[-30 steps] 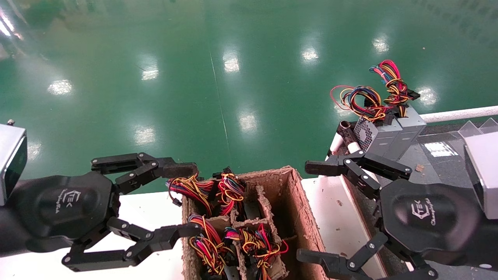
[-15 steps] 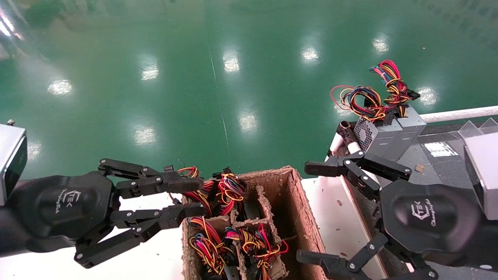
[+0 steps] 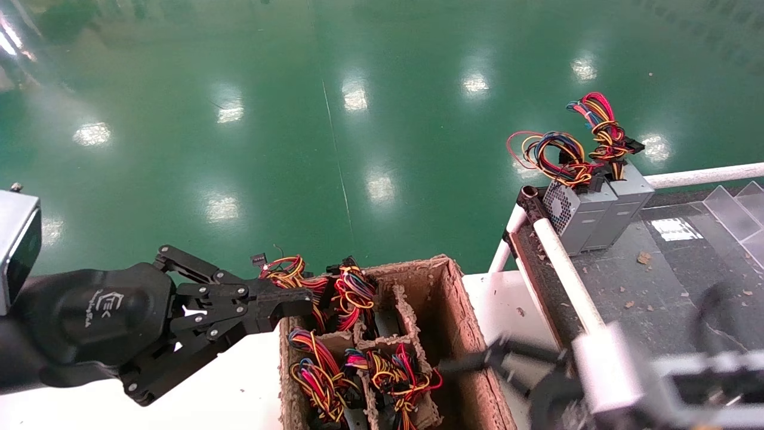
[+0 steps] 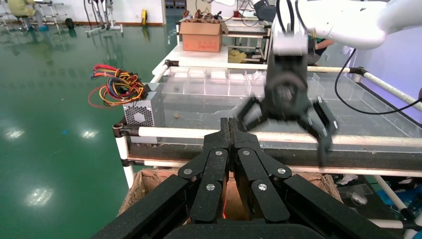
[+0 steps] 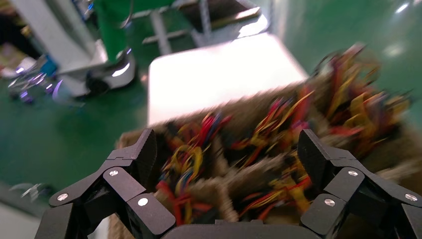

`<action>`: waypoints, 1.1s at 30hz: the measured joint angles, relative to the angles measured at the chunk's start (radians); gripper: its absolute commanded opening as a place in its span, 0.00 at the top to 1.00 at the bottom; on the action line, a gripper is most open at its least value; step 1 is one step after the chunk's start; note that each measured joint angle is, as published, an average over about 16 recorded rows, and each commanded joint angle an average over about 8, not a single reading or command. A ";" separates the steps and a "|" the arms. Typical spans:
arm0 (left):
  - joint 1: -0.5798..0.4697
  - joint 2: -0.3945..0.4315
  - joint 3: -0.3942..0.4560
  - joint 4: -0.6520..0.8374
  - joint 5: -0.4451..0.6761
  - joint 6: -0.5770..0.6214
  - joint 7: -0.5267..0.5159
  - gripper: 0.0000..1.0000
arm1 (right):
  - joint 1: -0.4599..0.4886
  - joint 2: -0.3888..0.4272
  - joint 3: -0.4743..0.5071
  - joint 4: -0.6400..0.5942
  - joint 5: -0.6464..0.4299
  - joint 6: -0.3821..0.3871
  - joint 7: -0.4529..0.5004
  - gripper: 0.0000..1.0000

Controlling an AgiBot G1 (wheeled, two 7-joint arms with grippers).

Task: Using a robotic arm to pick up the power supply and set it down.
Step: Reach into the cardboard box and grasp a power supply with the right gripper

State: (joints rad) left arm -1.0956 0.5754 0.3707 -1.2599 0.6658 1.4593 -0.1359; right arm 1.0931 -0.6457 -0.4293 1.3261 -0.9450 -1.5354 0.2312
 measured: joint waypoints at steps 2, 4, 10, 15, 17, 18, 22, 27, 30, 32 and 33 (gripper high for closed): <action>0.000 0.000 0.000 0.000 0.000 0.000 0.000 0.08 | 0.000 -0.012 -0.027 0.004 -0.027 -0.006 0.005 0.00; 0.000 0.000 0.000 0.000 0.000 0.000 0.000 0.00 | -0.001 -0.023 -0.054 0.006 -0.051 -0.011 0.008 0.21; 0.000 0.000 0.000 0.000 0.000 0.000 0.000 0.00 | -0.012 -0.051 -0.121 0.007 -0.098 -0.012 0.009 0.96; 0.000 0.000 0.000 0.000 0.000 0.000 0.000 0.00 | -0.024 -0.070 -0.165 0.009 -0.136 0.003 0.009 1.00; 0.000 0.000 0.000 0.000 0.000 0.000 0.000 0.00 | -0.030 -0.078 -0.180 0.010 -0.153 0.013 0.009 1.00; 0.000 0.000 0.000 0.000 0.000 0.000 0.000 0.00 | -0.033 -0.082 -0.186 0.010 -0.161 0.019 0.010 1.00; 0.000 0.000 0.000 0.000 0.000 0.000 0.000 0.00 | -0.044 -0.096 -0.205 0.012 -0.190 0.046 0.013 1.00; 0.000 0.000 0.000 0.000 0.000 0.000 0.000 0.00 | -0.055 -0.112 -0.218 0.016 -0.223 0.080 0.016 1.00; 0.000 0.000 0.000 0.000 0.000 0.000 0.000 0.00 | -0.060 -0.119 -0.221 0.017 -0.234 0.097 0.018 1.00; 0.000 0.000 0.000 0.000 0.000 0.000 0.000 0.00 | -0.063 -0.122 -0.222 0.017 -0.240 0.106 0.018 1.00; 0.000 0.000 0.000 0.000 0.000 0.000 0.000 0.00 | -0.064 -0.124 -0.223 0.018 -0.242 0.110 0.018 1.00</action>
State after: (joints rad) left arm -1.0957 0.5753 0.3710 -1.2599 0.6656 1.4593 -0.1357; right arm 1.0290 -0.7697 -0.6521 1.3436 -1.1873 -1.4254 0.2490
